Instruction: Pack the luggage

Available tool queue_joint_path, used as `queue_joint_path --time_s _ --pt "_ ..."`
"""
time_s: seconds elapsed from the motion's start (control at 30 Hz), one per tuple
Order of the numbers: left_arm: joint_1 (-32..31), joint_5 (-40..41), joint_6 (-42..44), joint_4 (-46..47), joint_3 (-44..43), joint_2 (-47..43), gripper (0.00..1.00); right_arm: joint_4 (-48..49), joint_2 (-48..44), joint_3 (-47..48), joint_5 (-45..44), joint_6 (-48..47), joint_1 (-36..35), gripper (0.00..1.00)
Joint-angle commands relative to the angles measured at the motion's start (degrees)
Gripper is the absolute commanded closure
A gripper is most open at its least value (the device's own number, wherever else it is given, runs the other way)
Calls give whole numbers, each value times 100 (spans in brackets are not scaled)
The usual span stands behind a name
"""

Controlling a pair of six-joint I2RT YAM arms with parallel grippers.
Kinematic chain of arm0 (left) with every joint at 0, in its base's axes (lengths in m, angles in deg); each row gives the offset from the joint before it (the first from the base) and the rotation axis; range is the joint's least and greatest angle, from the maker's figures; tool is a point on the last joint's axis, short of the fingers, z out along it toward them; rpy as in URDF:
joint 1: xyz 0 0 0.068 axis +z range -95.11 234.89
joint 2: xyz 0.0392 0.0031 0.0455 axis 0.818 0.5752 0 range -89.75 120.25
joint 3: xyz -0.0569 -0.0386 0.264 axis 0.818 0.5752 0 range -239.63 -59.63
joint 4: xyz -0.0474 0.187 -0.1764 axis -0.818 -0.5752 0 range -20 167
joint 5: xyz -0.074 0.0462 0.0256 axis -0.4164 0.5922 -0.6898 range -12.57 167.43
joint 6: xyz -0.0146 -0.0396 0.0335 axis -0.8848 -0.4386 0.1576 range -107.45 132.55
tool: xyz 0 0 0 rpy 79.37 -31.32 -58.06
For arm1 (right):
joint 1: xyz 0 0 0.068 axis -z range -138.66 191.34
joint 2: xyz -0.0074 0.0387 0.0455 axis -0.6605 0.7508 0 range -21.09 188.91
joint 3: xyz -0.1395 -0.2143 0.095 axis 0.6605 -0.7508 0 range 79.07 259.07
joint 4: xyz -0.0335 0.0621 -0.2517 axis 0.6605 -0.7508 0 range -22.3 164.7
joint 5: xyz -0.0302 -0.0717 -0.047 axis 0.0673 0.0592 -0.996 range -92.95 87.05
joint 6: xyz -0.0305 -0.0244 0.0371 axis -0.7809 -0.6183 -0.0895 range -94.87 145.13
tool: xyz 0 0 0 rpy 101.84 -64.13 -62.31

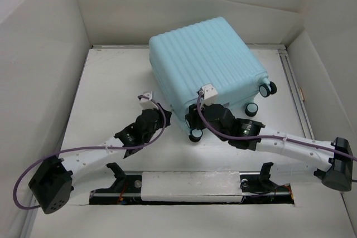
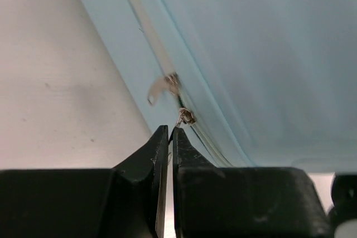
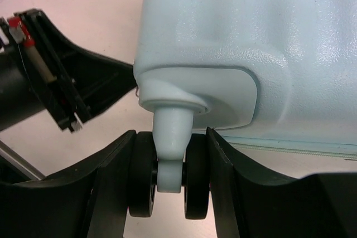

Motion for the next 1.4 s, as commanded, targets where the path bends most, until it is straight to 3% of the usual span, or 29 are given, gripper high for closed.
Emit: queue_joint_path --time_s 0.0,0.2,0.3,0.33,0.47,0.5,0.57,0.6,0.63,0.7,0.73,0.97,1.17,1.23,1.37 --pt "620 423 -15 -157 -41 -72 100 -277 -282 -176 27 -93 53 100" --pt "1708 -277 -15 -263 -357 393 100 110 -282 -440 415 -93 -9 100" --pt "1896 -473 -85 -263 -358 307 100 241 -151 -318 467 -93 -140 100" --pt "1896 -534 -85 -263 -358 193 96 242 -63 -317 467 -145 -219 100" --pt "1896 -753 -156 -263 19 -807 55 365 78 86 467 -295 -500 95" --pt "1896 -824 -156 -455 20 -1045 37 365 78 270 415 -364 -501 80" --pt "1896 -1078 -156 -640 99 -1757 20 417 9 447 362 -435 -632 60" --pt "1843 -1149 -156 -885 99 -1977 9 418 8 630 362 -531 -633 42" --pt "1843 -1237 -156 -1018 99 -2188 0 418 -140 728 362 -532 -633 34" --pt "1843 -1430 -103 -1281 99 -2785 0 418 -290 904 292 -681 -773 24" --pt "1791 -1483 -103 -1535 99 -2970 0 366 -378 1035 187 -681 -826 0" --pt "1790 -2010 -121 -2678 -612 -3948 0 -170 -1967 800 -1087 -699 -1326 0" --pt "1790 -2161 55 -3655 -1588 -4132 0 -848 -4146 229 -1229 -453 -1327 0" --pt "1790 -2230 55 -3717 -1588 -4368 0 -909 -4883 -44 -1229 -401 -1327 0" --pt "1790 -2486 -67 -3384 -1291 -4799 0 -1276 -5449 -238 -1282 -234 -1327 0"
